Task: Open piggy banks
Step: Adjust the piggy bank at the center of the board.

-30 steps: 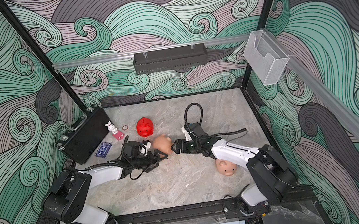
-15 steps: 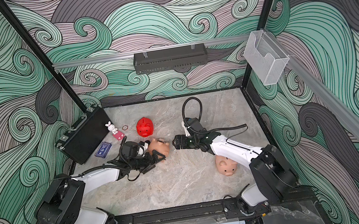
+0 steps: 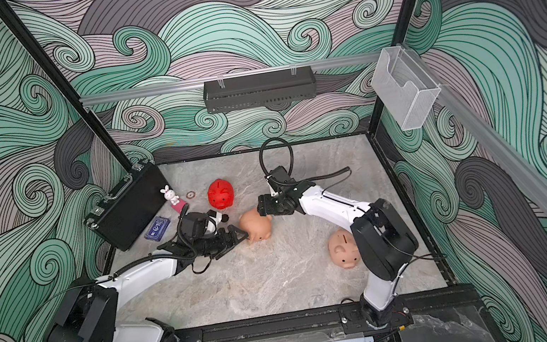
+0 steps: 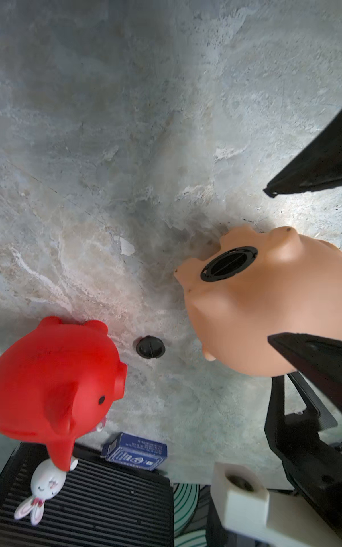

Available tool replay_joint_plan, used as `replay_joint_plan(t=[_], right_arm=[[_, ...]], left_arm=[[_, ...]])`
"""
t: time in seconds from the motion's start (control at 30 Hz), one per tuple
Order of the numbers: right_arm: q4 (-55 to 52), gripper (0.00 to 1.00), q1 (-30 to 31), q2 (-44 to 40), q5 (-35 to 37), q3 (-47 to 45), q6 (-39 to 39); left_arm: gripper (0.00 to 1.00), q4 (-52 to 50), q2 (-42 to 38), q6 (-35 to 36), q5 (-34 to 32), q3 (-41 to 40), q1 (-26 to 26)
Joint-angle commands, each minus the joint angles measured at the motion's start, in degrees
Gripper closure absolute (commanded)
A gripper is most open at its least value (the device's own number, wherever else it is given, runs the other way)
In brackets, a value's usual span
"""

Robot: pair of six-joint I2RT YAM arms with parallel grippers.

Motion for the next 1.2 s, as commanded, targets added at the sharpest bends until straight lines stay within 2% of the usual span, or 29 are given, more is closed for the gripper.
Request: replay_joint_plan(t=[0.0, 0.17, 0.37, 0.63, 0.9, 1.17], right_arm=[[-5.4, 0.28, -0.1, 2.0, 2.7, 2.9, -1.4], [-6.2, 0.32, 0.0, 3.7, 2.9, 3.8, -1.4], [-4.9, 0.39, 0.0, 4.1, -0.7, 2.9, -1.2], [-4.3, 0.43, 0.5, 2.6, -1.4, -0.6, -0.5], [-3.2, 0.45, 1.2, 0.2, -2.3, -4.4, -0.5], [-4.0, 0.45, 0.5, -0.5, 1.4, -3.8, -2.4]], left_arm=[[0.15, -1.5, -0.9, 1.1, -0.9, 2.1, 0.3], [0.19, -1.3, -1.1, 0.8, -1.0, 2.8, 0.4], [0.22, -1.3, -0.2, 1.0, -2.0, 4.0, 0.3], [0.24, -1.0, 0.8, 0.9, -2.0, 4.9, 0.3], [0.24, -2.1, 3.4, 1.6, -2.7, 7.1, 0.3], [0.25, -4.8, 5.4, 3.4, -3.2, 10.8, 0.3]])
